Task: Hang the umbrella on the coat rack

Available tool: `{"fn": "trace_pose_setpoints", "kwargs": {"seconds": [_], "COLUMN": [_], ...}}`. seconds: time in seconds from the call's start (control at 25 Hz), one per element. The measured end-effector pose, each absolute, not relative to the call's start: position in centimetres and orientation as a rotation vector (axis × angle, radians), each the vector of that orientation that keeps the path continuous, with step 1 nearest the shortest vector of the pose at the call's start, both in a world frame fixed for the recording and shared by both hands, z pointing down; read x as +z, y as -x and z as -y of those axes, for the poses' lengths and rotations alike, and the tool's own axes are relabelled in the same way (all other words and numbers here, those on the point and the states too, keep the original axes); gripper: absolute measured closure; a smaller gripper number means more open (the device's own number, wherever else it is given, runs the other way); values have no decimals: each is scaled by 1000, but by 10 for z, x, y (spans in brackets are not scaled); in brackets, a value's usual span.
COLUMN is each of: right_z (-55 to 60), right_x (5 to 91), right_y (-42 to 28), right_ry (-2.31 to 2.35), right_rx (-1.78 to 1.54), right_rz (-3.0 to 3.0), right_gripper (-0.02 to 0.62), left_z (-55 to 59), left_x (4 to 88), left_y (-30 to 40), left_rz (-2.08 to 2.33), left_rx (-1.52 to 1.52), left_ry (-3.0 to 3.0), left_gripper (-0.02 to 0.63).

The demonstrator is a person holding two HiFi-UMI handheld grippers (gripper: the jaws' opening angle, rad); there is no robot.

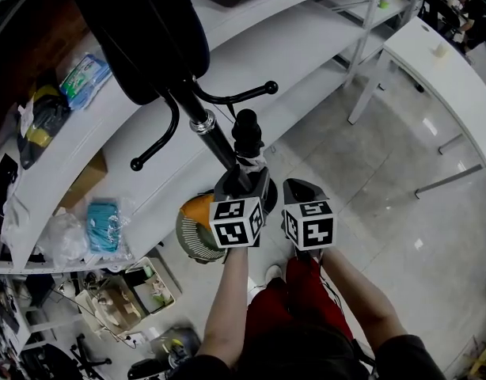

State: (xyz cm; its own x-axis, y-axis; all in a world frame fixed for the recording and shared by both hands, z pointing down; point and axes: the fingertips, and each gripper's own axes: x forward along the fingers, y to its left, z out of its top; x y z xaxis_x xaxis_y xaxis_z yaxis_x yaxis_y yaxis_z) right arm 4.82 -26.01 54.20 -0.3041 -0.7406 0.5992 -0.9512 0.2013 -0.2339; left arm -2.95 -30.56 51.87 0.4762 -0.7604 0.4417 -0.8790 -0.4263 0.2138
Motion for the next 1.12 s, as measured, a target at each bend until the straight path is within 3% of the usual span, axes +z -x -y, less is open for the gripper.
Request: {"fn": "trace_pose_setpoints", "kwargs": {"seconds": [0.36, 0.52, 1.12], "right_z": [255, 247, 210], "right_x": [503, 486, 406], "right_y": [-40, -35, -30], "right_ry": [-1629, -1638, -1700], "right_rx": [770, 743, 592], "right_rz": [2220, 2255, 2395], "right_gripper": [577, 577, 578], "left_z": [279, 265, 218], "left_x": [477, 457, 401], "left_y": [47, 52, 75], "left_rz": [1404, 1367, 1319], "left_rx": [309, 283, 180], "left_ry": [-2380, -2436, -2551], "left_gripper": [519, 574, 594]}}
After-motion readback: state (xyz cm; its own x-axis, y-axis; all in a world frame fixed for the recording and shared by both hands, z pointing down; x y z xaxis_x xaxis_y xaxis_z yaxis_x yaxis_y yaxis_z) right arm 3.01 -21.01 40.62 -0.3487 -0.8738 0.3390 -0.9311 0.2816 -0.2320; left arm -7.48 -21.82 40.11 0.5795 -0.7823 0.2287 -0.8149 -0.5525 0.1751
